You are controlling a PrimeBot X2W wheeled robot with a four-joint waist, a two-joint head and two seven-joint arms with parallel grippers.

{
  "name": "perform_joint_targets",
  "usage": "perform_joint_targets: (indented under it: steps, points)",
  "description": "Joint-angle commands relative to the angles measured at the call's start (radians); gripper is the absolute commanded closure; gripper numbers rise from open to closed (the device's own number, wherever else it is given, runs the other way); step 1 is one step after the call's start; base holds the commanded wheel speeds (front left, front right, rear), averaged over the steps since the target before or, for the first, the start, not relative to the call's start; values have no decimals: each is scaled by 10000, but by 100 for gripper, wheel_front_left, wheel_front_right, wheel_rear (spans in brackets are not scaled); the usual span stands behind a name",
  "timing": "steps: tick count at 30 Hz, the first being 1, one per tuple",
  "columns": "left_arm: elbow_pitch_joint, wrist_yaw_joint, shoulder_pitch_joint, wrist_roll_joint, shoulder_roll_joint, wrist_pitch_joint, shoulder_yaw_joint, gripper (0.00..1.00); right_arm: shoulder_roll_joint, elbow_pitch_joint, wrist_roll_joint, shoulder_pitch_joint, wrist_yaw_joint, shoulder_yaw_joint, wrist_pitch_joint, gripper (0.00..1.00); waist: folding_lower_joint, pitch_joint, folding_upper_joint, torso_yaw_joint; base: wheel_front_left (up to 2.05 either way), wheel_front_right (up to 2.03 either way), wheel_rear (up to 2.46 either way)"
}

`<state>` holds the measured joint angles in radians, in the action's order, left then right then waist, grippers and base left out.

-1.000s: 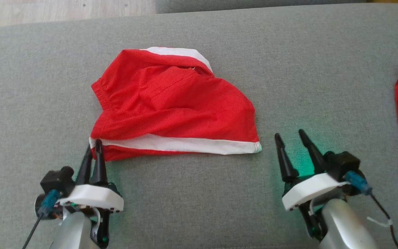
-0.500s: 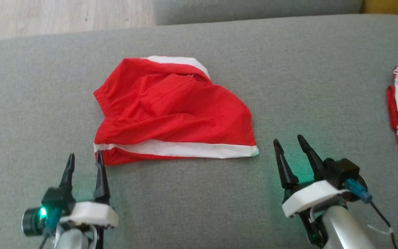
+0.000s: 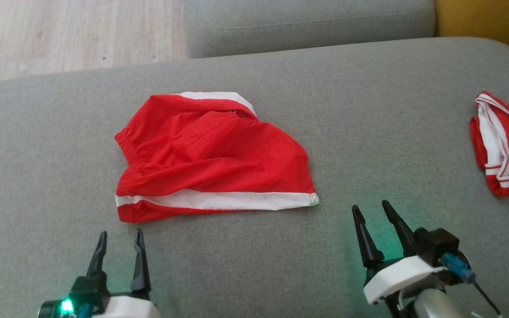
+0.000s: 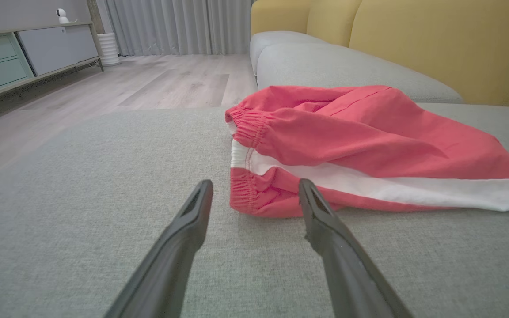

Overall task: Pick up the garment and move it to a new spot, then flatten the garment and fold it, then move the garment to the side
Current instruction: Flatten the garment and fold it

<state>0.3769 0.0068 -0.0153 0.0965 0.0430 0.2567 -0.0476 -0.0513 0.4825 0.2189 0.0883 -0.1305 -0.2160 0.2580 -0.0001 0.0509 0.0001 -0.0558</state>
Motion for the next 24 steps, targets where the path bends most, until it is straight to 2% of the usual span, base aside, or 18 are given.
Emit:
perform_joint_targets:
  steps: [1, 11, 17, 24]
  points:
    - [-330, 91, 339, 50, 74, 51, 171, 0, 11, -239, 58, 279, -2, -215, 38, 0, 1, 88, -1, 63, 0, 0, 0]
    - [-284, 6, 762, 41, 73, 51, -501, 0, 11, 684, 564, 1278, -2, -523, 38, 0, 1, 803, -1, 908, 0, 0, 0]
    - [-229, 14, 918, 90, 73, 51, -640, 0, 11, 1477, 327, 1831, -2, -531, 38, 0, 1, 1144, -1, 1447, 0, 0, 0]
    - [-232, -2, 1046, 164, 72, 51, -614, 0, 11, 2460, -115, 2181, -2, -823, 38, 0, 1, 1391, -1, 1662, 0, 0, 0]
